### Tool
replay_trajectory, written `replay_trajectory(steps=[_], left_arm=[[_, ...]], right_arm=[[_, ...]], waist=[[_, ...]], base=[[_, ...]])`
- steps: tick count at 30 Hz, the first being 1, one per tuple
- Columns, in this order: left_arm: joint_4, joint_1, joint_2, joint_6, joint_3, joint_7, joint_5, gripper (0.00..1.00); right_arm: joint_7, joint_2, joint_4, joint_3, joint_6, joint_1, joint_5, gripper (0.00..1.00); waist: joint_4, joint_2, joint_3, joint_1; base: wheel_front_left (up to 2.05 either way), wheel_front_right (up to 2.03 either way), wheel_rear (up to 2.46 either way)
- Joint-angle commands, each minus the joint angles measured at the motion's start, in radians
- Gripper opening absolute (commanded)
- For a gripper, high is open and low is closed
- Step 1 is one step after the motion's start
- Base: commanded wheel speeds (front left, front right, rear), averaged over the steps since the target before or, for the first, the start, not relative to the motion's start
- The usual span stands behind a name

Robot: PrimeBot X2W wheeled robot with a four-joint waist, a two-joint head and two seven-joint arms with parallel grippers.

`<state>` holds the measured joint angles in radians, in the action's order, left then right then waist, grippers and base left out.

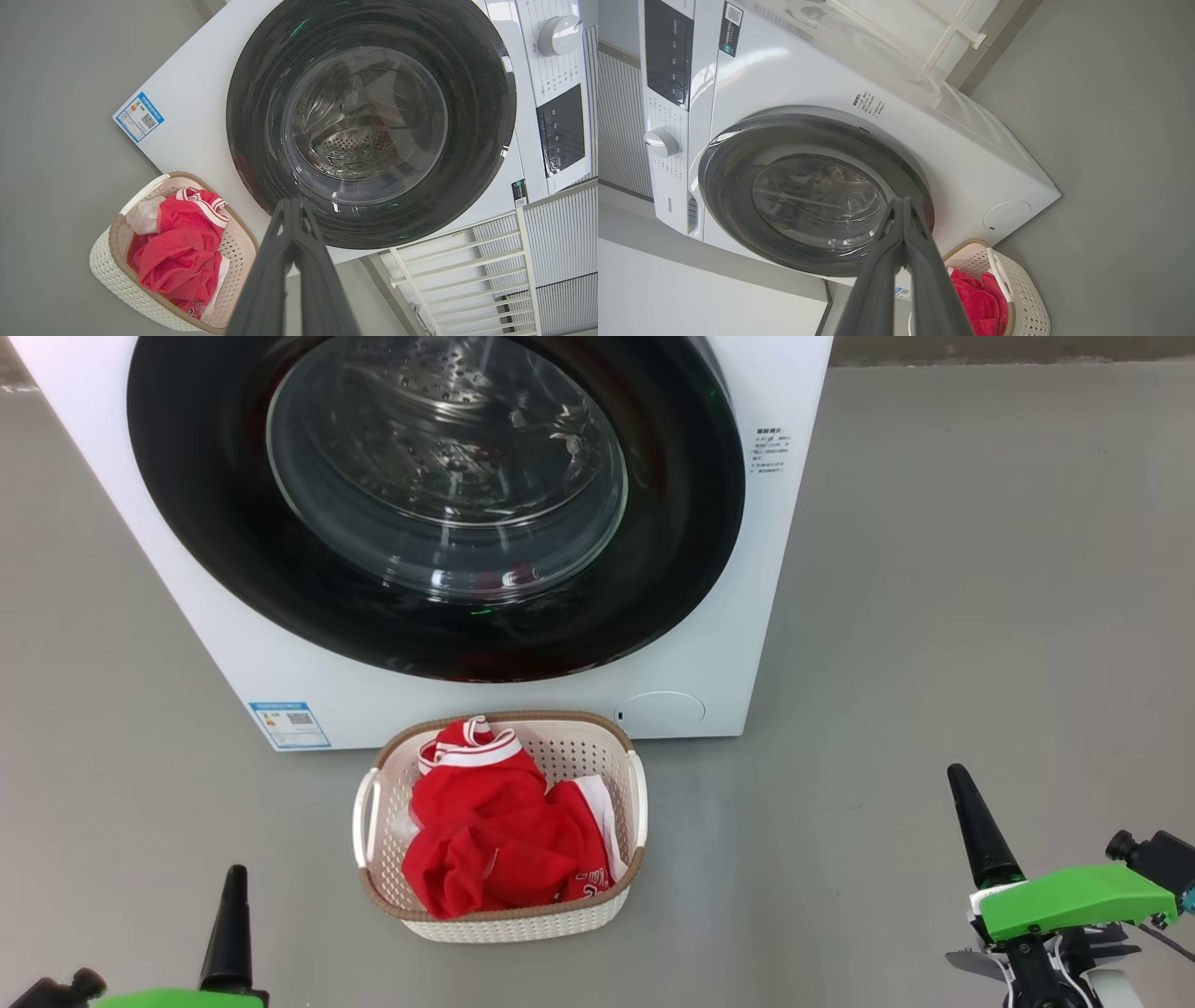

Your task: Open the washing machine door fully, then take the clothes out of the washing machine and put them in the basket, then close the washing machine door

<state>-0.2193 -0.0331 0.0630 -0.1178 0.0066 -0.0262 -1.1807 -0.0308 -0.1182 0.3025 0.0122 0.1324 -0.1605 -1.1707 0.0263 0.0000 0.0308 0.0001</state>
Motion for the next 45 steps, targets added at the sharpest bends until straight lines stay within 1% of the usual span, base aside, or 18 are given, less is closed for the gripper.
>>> replay_trajectory(steps=[1,45], left_arm=[[0.017,-0.048,0.012,-0.007,0.031,0.012,-0.03,0.0],[-0.024,-0.074,-0.008,-0.013,0.1,0.131,-0.417,0.0]], right_arm=[[0.01,0.003,-0.031,-0.002,-0.001,-0.008,-0.033,0.0],[0.138,0.064,-0.057,0.096,-0.002,0.051,-0.424,0.0]], waist=[[-0.001,0.0,-0.001,-0.0001],[-0.025,0.0,-0.027,-0.0001]], base=[[0.0,0.0,0.0],[0.0,0.0,0.0]])
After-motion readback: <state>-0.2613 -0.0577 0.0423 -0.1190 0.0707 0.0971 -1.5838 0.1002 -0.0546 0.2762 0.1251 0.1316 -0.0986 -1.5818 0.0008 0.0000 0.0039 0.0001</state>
